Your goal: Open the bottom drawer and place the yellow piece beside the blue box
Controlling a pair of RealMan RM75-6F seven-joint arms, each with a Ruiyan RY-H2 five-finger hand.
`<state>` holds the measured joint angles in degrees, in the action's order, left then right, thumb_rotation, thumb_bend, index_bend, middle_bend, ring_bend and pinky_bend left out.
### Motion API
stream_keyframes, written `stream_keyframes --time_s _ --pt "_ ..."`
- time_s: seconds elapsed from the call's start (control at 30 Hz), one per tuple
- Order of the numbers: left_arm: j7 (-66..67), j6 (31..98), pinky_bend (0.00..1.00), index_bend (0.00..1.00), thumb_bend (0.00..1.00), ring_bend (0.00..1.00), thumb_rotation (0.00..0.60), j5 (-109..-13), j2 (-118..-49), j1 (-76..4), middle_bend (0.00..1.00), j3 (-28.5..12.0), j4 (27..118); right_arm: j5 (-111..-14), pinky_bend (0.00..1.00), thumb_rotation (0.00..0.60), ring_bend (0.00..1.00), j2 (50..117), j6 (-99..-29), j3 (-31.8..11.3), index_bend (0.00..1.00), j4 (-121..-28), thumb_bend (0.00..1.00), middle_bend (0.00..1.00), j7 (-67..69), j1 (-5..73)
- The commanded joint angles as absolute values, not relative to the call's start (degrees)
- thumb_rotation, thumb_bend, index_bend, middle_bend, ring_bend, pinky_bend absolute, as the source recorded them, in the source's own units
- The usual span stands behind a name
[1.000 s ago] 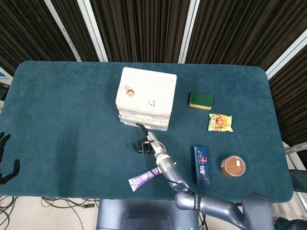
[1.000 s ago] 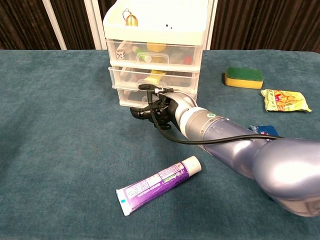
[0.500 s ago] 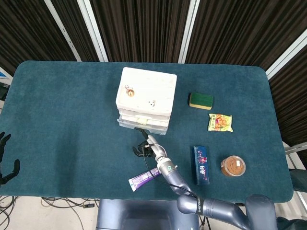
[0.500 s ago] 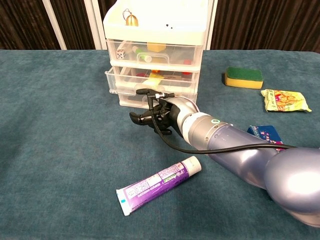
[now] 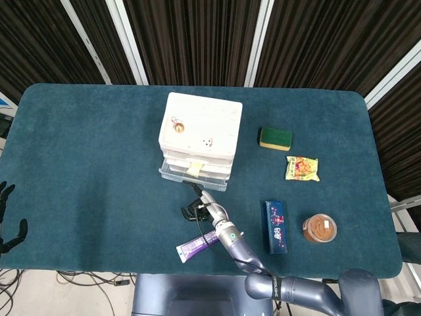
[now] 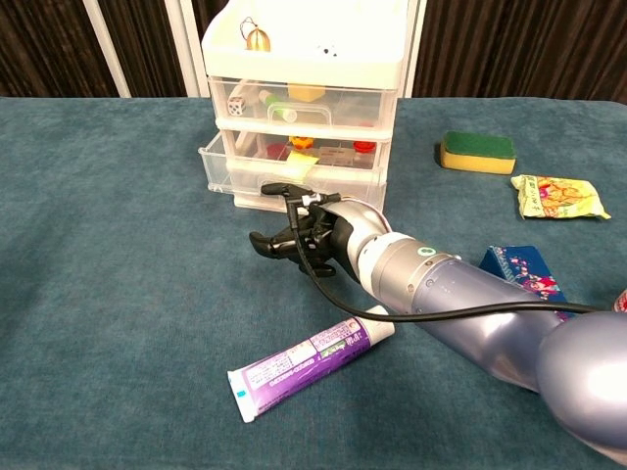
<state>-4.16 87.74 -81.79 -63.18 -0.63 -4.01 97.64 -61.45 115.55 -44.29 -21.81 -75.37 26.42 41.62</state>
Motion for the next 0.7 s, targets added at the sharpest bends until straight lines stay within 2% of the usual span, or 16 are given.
stream_keyframes --time_s 0.03,0.7 --pt "-4.1 87.7 0.0 0.07 0.48 0.0 0.6 -81.8 -63.2 -0.6 0.01 -4.0 97.7 -61.8 1.0 0.6 0.98 115.4 -44.4 -21.5 0.13 -75.7 0.5 0.97 26.5 41.4" --pt "-3.8 87.7 0.0 0.07 0.48 0.0 0.6 -81.7 -63.3 -0.7 0.0 -4.1 97.6 -64.1 1.0 0.6 0.98 114.9 -44.8 -19.2 0.14 -77.7 0.5 0.97 27.5 39.9"
